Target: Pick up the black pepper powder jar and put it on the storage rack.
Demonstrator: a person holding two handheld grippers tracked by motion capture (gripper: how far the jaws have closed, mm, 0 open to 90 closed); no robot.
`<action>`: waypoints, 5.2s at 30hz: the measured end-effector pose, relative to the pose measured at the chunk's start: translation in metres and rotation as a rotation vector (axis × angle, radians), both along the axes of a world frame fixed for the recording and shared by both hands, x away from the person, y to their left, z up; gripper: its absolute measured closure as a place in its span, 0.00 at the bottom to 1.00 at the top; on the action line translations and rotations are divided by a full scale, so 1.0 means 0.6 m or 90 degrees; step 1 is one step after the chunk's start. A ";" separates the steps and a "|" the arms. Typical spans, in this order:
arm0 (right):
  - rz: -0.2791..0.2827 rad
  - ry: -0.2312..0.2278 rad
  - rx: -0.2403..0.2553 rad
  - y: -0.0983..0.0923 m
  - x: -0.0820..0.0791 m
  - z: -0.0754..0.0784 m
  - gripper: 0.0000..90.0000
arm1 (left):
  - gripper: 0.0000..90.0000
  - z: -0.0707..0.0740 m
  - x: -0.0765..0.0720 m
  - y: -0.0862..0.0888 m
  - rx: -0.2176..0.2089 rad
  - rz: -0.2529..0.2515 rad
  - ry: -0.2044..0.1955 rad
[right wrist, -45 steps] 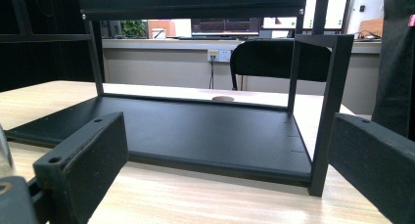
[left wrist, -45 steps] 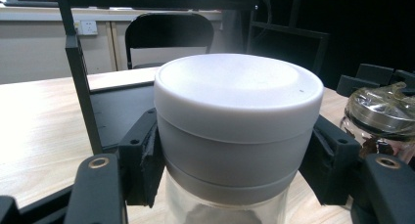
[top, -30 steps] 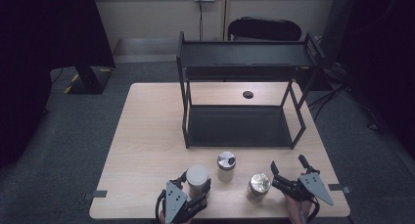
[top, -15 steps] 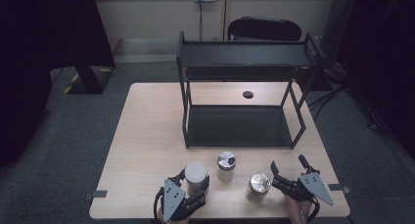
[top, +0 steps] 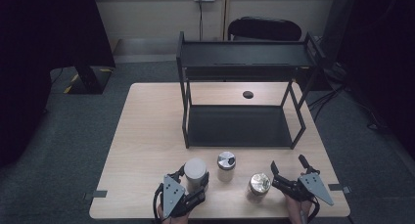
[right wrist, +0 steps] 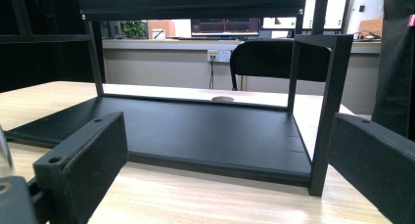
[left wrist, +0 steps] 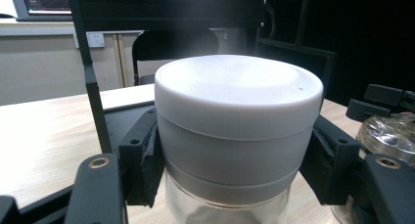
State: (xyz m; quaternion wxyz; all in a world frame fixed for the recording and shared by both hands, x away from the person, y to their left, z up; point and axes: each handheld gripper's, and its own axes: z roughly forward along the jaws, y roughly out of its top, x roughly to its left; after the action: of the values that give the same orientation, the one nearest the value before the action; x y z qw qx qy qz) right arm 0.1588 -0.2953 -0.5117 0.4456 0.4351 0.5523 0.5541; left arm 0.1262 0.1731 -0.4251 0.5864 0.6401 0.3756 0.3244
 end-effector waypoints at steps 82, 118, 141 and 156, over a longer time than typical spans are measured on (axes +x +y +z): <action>0.003 -0.002 0.001 -0.002 0.000 -0.001 0.01 | 0.38 0.076 0.139 -0.027 0.016 0.027 -0.002; 0.001 -0.004 0.003 -0.001 -0.001 -0.002 0.01 | 0.38 0.060 0.209 -0.045 0.024 0.045 0.028; 0.004 -0.004 0.004 -0.003 0.000 -0.002 0.01 | 0.38 0.060 0.246 -0.062 0.035 0.046 0.043; 0.006 -0.004 0.004 -0.004 0.000 -0.002 0.01 | 0.38 0.066 0.277 -0.073 0.061 0.046 0.055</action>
State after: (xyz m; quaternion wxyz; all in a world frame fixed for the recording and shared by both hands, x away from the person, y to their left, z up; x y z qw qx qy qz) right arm 0.1586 -0.2976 -0.5130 0.4433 0.4325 0.5511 0.5593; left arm 0.2922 0.1295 -0.3857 0.5259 0.6669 0.4078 0.3352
